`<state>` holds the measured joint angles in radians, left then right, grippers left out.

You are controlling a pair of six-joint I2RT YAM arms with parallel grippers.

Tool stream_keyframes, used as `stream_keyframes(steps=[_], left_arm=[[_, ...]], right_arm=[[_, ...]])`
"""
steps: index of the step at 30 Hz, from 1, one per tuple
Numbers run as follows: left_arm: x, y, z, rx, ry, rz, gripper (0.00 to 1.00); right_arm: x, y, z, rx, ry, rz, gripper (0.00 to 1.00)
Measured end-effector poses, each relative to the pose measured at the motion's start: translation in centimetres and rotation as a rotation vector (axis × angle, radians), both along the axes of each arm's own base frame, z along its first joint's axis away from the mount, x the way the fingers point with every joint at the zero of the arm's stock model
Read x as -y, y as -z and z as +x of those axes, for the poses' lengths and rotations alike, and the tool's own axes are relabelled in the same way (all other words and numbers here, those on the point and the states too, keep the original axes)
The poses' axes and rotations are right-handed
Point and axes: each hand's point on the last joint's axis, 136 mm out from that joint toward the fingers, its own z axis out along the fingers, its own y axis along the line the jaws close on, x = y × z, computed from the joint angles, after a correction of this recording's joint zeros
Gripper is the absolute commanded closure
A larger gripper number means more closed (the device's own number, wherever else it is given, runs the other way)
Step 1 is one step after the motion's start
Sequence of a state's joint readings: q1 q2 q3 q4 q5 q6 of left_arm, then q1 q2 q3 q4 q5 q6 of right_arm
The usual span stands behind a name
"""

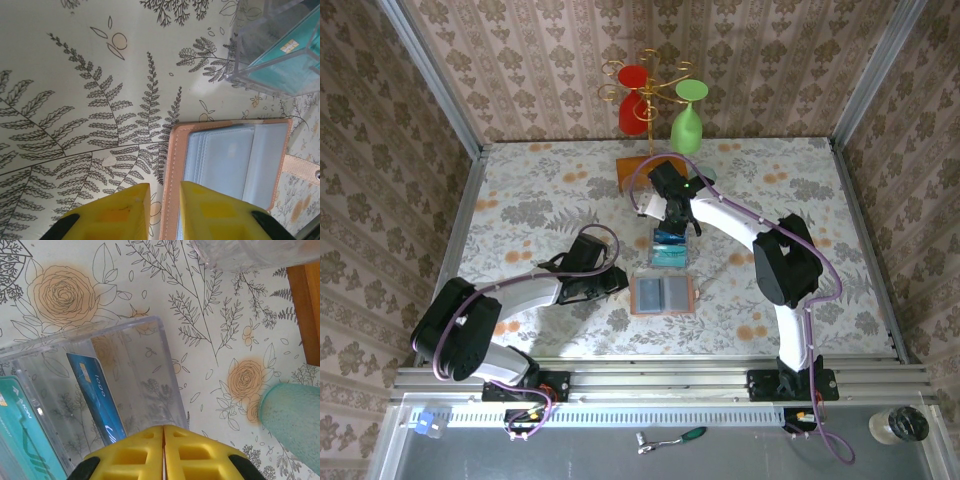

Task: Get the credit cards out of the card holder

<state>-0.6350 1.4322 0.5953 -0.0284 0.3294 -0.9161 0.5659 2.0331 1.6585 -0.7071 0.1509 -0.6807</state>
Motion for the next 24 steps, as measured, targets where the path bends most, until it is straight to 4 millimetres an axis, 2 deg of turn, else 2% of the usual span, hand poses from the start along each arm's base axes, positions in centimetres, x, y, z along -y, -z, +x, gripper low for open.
stream_keyframes(steps=[9, 16, 20, 24], left_arm=[[0.0, 0.2, -0.1, -0.007, 0.002, 0.001, 0.77], [0.1, 0.2, 0.0, -0.004, 0.003, -0.003, 0.77], [0.1, 0.2, 0.0, -0.002, 0.004, -0.006, 0.77], [0.2, 0.2, -0.2, -0.003, 0.009, -0.006, 0.77]], right_arm=[[0.2, 1.3, -0.4, -0.036, -0.005, -0.019, 0.87], [0.2, 1.4, -0.5, -0.040, -0.005, -0.021, 0.85], [0.2, 1.1, -0.5, -0.034, -0.001, -0.016, 0.83], [0.4, -0.2, -0.8, -0.017, 0.017, 0.004, 0.81]])
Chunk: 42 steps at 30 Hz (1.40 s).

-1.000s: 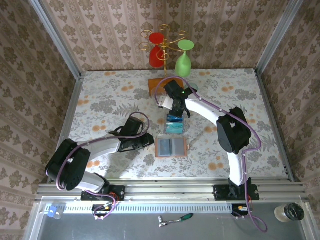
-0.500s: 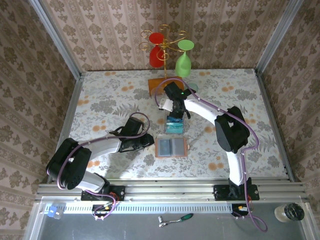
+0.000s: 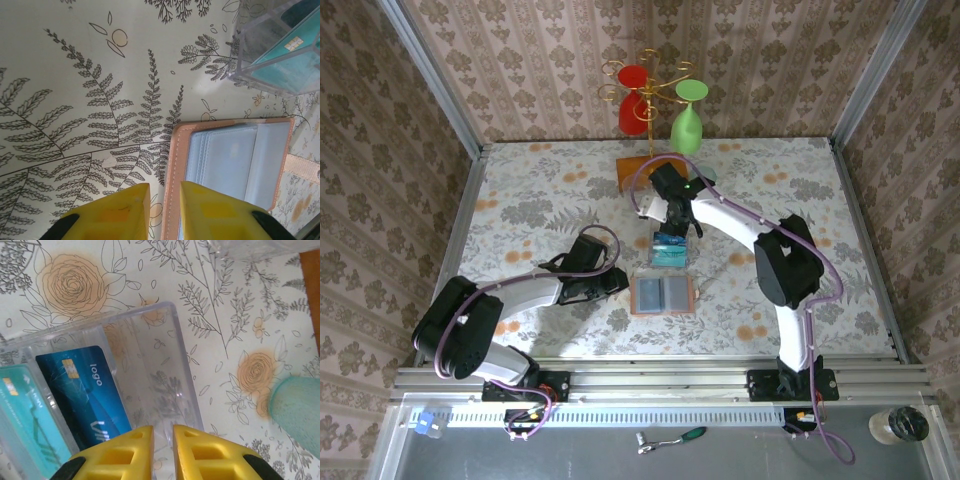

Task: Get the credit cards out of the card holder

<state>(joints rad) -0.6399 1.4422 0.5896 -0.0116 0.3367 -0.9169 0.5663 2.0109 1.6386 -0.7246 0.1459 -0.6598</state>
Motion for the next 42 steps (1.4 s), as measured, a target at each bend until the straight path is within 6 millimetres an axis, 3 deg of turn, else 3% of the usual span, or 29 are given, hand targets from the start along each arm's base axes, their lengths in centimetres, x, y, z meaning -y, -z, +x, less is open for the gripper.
stream_keyframes(steps=[5, 9, 18, 27, 35, 42], left_arm=[[0.5, 0.6, -0.4, -0.013, 0.016, 0.002, 0.78], [0.9, 1.5, -1.0, -0.035, 0.035, 0.015, 0.79], [2.2, 1.3, -1.6, -0.026, 0.068, 0.002, 0.81], [2.2, 1.2, -2.4, -0.019, 0.066, 0.009, 0.80], [2.7, -0.9, -3.0, 0.032, 0.073, -0.021, 0.91], [3.0, 0.8, -3.9, -0.010, 0.095, 0.012, 0.99]], right_arm=[[-0.2, -2.5, -0.9, 0.037, 0.066, 0.069, 0.81], [-0.9, -3.0, -2.8, 0.019, 0.129, 0.139, 0.81], [-2.5, -1.2, -8.9, -0.120, 0.345, 0.328, 0.80], [-2.6, -0.7, -12.4, -0.248, 0.637, 0.589, 0.77], [-2.6, 0.5, -13.9, -0.325, 0.744, 0.639, 0.77], [-2.5, 1.1, -14.4, -0.343, 0.770, 0.636, 0.77]])
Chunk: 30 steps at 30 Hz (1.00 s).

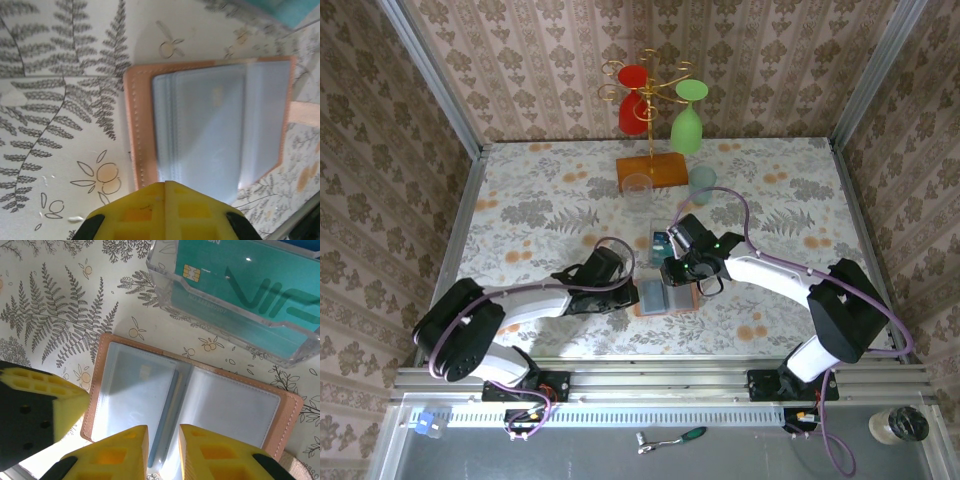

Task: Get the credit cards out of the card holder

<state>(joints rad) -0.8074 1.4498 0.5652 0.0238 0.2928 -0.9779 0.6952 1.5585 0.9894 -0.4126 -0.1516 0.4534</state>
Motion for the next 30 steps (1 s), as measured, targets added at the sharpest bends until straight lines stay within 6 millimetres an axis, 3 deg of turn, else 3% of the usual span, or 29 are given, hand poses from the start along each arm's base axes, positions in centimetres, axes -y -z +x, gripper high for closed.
stream_keyframes(steps=[3, 11, 22, 30], left_arm=[[0.0, 0.9, -0.3, -0.024, 0.006, 0.017, 0.99], [0.1, 0.9, -0.1, -0.025, 0.005, 0.018, 0.99], [-1.3, 0.9, 0.5, -0.032, -0.027, 0.045, 0.98], [-1.6, 0.9, 0.5, -0.030, -0.028, 0.051, 0.98]], right_arm=[[0.0, 0.0, 0.0, 0.002, 0.001, 0.002, 0.77], [-0.3, -0.1, -0.1, -0.026, 0.032, 0.031, 0.75], [-2.8, 0.5, -0.9, -0.147, 0.112, 0.155, 0.77], [-3.9, 2.2, -1.5, -0.225, 0.166, 0.205, 0.64]])
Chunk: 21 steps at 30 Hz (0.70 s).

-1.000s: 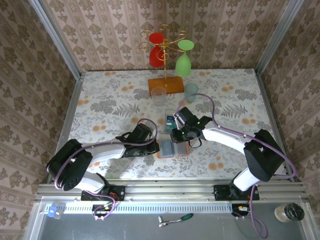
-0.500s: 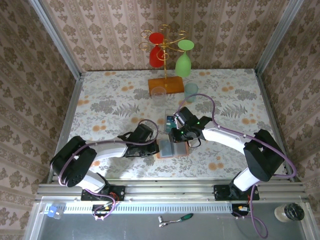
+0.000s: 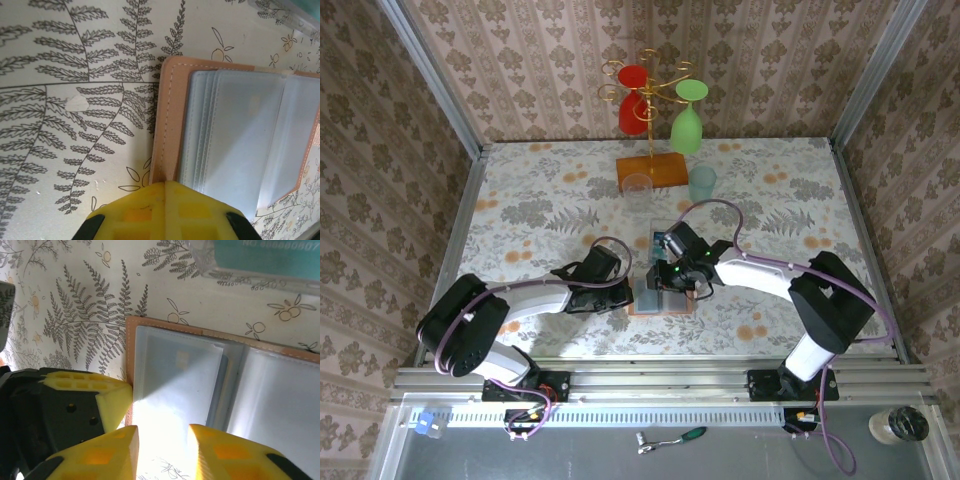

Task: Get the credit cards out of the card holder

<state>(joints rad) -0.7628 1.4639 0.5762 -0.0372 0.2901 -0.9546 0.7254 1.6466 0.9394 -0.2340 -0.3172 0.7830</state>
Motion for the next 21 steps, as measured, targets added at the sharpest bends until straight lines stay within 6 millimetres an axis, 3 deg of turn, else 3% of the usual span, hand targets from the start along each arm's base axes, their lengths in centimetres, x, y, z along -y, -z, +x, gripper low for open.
stream_keyframes(steps=[21], left_arm=[[-0.1, 0.0, 0.1, 0.003, 0.000, 0.001, 0.98]], right_arm=[[-1.5, 2.0, -0.3, -0.076, 0.032, 0.032, 0.67]])
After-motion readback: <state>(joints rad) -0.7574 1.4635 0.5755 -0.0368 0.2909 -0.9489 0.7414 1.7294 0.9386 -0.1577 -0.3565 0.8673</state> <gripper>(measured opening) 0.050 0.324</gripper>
